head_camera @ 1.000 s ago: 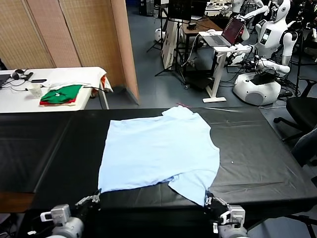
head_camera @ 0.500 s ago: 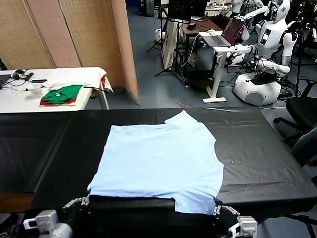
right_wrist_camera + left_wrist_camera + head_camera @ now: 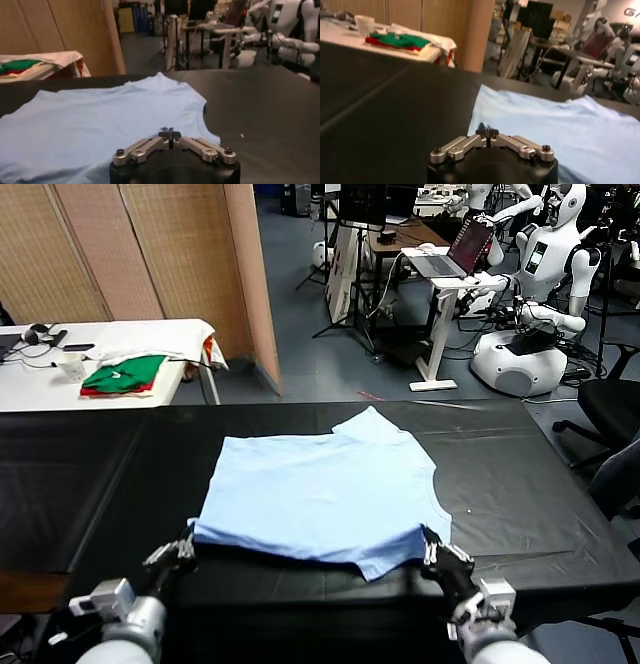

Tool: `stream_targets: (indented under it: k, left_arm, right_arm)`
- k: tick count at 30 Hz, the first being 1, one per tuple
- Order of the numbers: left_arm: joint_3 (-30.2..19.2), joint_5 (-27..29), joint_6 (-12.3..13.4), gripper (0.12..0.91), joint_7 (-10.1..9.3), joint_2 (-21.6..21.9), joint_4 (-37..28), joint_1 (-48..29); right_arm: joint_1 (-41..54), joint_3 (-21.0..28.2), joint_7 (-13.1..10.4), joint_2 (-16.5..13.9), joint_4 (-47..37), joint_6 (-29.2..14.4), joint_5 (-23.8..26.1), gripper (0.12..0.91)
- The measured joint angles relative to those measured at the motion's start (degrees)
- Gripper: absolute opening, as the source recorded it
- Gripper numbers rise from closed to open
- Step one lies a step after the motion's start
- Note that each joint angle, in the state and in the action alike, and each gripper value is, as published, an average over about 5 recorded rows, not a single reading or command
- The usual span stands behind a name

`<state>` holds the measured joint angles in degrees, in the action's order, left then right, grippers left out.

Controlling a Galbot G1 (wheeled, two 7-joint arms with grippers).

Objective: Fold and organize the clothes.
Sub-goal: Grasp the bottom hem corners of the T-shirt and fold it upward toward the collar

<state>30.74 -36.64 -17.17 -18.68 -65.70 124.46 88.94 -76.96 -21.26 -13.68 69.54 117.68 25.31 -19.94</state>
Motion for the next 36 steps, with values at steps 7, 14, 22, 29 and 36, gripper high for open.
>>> stream_targets:
  k: [7,14,22,29,36]
  left_arm:
    - [-3.5,4.1,1.1,0.146,0.17,0.4,-6.0,-6.6]
    - [-6.8,5.1,1.3,0.146,-0.13,0.9,-11.9,-11.4]
    - [-8.2,5.4,1.6,0.146,-0.16,1.7,-15.8,-14.8]
    - [-8.7,5.9,1.7,0.146,-0.26,2.0,-17.8,-16.9]
    - [-8.7,6.4,1.0,0.187,-0.38,1.9,-17.4,-16.6]
  right_arm:
    - [4.9,1.5,-0.1,-0.1,-4.9,-0.1,0.3,0.142]
    - [8.7,3.4,0.6,0.0,-9.3,-0.7,1.0,0.142]
    - [12.5,5.0,1.1,-0.7,-13.6,-1.0,1.4,0.142]
    - [13.3,4.9,3.2,-1.4,-13.7,1.8,-0.4,0.168]
    - [9.4,2.7,4.5,-3.8,-7.6,4.8,-2.3,0.558]
